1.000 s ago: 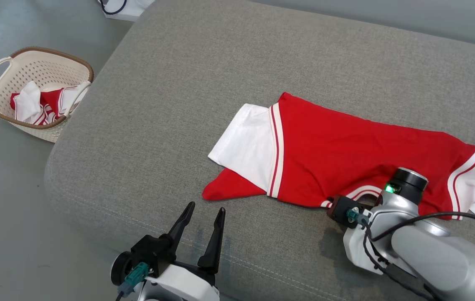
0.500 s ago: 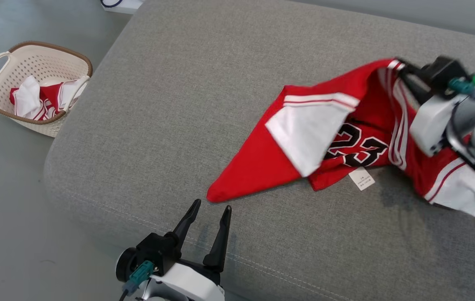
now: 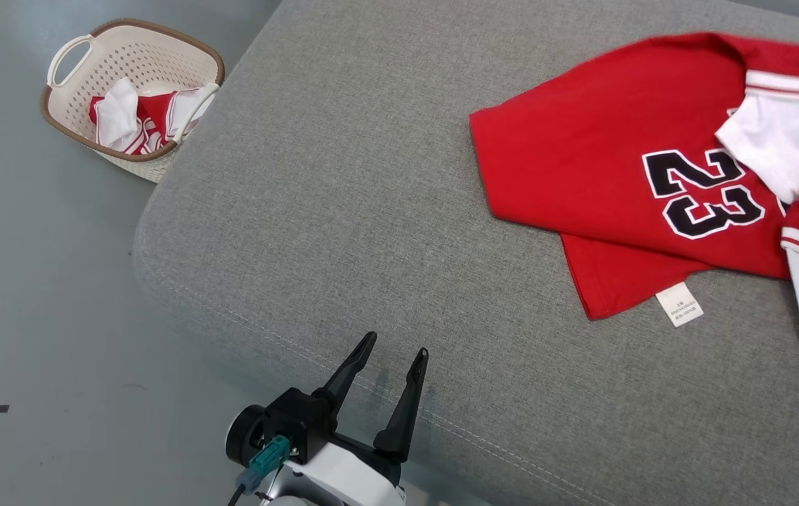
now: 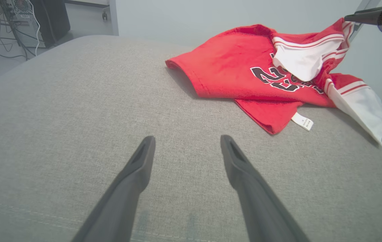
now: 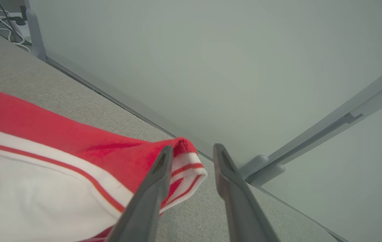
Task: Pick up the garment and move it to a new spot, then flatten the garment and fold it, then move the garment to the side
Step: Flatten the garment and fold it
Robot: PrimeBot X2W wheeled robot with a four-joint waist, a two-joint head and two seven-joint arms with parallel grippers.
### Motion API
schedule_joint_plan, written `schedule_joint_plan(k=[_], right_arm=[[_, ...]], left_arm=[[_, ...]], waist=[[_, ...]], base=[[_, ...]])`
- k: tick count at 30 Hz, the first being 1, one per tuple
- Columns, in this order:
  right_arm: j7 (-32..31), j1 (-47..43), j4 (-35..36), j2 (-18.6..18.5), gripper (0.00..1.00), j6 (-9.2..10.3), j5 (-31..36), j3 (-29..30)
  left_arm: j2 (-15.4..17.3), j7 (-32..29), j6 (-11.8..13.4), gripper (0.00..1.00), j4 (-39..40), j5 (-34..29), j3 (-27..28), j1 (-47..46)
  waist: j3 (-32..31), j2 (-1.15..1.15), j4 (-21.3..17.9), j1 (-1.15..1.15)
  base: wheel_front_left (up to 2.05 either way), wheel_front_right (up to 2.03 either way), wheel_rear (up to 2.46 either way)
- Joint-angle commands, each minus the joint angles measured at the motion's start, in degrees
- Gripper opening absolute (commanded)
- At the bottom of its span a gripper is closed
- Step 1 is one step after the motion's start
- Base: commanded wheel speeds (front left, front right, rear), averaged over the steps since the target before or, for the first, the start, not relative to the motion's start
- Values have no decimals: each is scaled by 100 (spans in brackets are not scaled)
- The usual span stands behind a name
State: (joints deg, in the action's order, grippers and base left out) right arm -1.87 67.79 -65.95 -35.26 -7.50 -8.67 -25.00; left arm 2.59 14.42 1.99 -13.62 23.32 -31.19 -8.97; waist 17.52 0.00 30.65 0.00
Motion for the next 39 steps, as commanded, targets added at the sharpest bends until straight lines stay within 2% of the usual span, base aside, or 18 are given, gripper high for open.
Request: schedule_joint_plan(k=[1,6,10,17,22,32,36,39], right_arm=[[85,-68,32,93,100,1,105,53],[239,-264,-442,218,100,1,411,602],[684,-500,-492,425,100,1,437,958],[1467,-1247,-347,1031,100,1,188,1081],[1633,-1846,41,1353,100,1,-102,978],[1682,-2874,1341,1636,100,1,-640,742],[1683,-3172,1743,1701,100,1,-834,647],[1645,-3548,2279,1784,100,1,-1092,515]], left_arm=[[29,58,-8,100,145,33,143,-167],[29,58,-32,100,110,-23,92,-212],[29,58,-61,100,93,-108,74,-327],[29,58,-187,100,-253,-430,-28,-537],[29,58,-283,100,-659,-676,-128,-738],[29,58,-340,100,-1483,-1189,-72,-1109],[36,58,-318,100,-1678,-1372,22,-1206],[101,58,-209,100,-1947,-1598,134,-1295]], waist=[[13,0,-7,0],[-48,0,-279,0],[-131,0,-578,0],[-439,0,-1189,0],[-590,0,-1693,0],[-659,0,-2650,0],[-655,0,-2863,0],[-627,0,-3111,0]], base=[[0,0,0],[0,0,0],[0,0,0],[0,0,0],[0,0,0],[0,0,0],[0,0,0],[0,0,0]])
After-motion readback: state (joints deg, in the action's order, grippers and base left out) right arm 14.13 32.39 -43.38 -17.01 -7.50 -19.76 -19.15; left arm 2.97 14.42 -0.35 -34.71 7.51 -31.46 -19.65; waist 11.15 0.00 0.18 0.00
